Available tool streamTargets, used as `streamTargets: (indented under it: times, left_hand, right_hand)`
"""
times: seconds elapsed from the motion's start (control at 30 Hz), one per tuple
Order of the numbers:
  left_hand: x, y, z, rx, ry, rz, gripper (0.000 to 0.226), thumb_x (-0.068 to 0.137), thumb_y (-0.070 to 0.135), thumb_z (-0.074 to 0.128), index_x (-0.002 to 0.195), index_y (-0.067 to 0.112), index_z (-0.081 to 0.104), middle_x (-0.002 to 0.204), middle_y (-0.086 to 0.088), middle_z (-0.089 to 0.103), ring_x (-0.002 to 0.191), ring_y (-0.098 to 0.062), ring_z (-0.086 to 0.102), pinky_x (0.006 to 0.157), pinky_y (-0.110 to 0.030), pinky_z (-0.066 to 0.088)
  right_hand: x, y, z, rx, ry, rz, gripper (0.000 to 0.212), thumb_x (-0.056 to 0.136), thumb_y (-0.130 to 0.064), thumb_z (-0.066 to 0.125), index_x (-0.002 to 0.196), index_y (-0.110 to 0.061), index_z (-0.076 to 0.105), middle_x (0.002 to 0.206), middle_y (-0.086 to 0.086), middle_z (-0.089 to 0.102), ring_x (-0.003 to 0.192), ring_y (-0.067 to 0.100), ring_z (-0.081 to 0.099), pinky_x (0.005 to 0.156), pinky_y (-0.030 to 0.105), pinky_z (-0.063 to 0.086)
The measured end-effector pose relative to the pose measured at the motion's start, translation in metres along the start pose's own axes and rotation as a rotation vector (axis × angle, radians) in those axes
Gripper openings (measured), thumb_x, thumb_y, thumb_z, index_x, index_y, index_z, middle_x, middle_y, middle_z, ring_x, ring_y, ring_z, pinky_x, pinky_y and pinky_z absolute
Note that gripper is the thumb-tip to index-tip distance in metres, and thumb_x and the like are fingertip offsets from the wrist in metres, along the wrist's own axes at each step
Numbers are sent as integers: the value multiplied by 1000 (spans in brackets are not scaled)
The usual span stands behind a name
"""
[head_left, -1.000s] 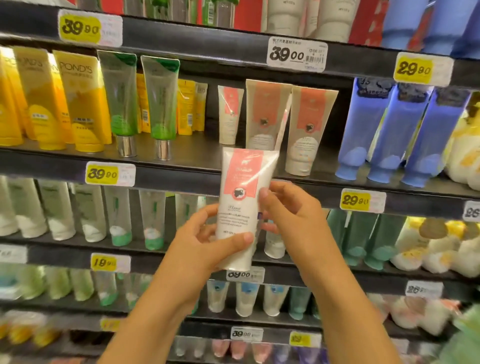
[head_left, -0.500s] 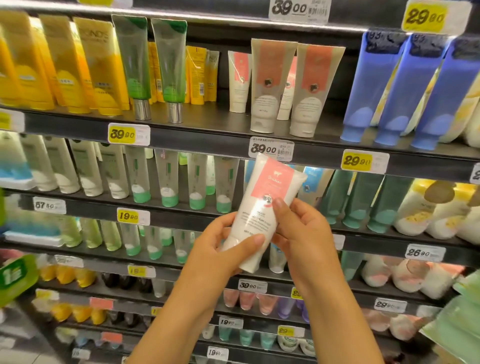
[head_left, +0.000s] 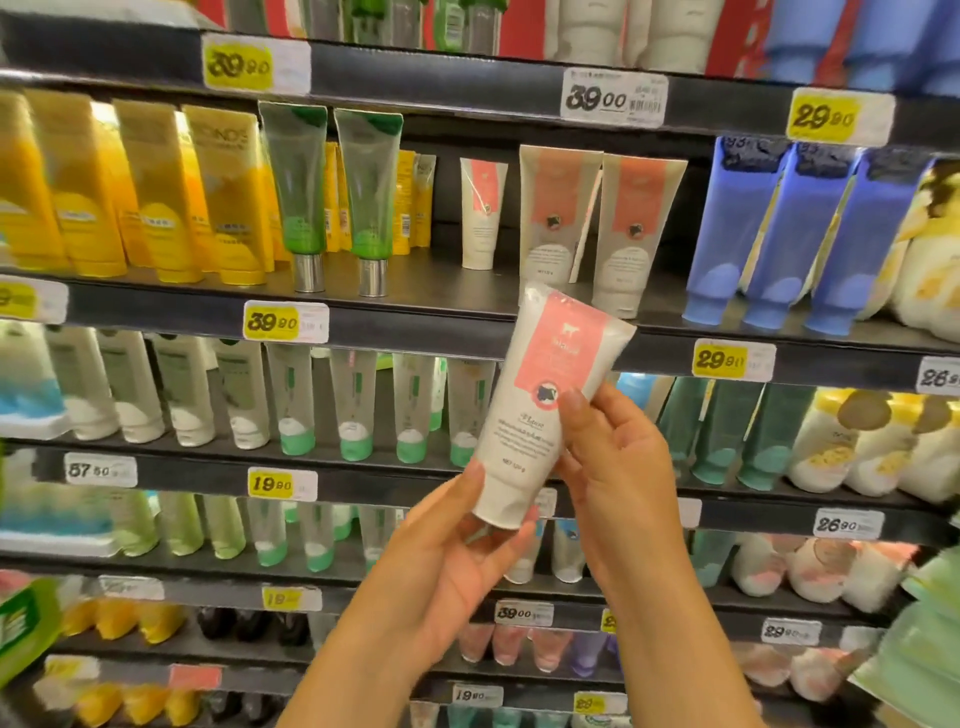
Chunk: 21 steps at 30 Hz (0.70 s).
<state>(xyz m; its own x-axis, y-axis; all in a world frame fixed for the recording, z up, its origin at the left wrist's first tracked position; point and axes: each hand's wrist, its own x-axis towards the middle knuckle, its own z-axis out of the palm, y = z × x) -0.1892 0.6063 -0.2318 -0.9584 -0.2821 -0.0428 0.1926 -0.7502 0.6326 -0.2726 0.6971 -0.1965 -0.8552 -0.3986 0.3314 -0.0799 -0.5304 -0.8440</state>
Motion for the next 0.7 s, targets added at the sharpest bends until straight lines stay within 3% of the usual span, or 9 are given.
streamTargets:
  times: [0.4,0.57,0.7]
  left_hand:
    - [-4,51,-32,-84,-133,-68,41,70,29,66,102,3,71,115,-20,66,101,-29,67,74,-36,58]
    - [-14,58,-50,-142,-122,-159,40,72,28,64,99,-1,72,113,-24,66,94,-33,68,68,-35,59]
    - [-17,66,-65,-107,-152,-150,37,74,27,61,96,1,73,112,-22,67,95,-31,68,78,-37,58]
  right_hand:
    - [2,17,54,10,43,-59,44,69,-30,64,109,-12,61,97,3,74,91,14,69,73,25,57]
    - [-8,24,69,19,53,-73,47,71,-29,64,114,-11,58,95,0,74,88,13,70,69,23,56]
    - [-14,34,83,60,108,-70,49,68,-27,65,113,-14,50,90,0,75,82,11,70,63,21,55]
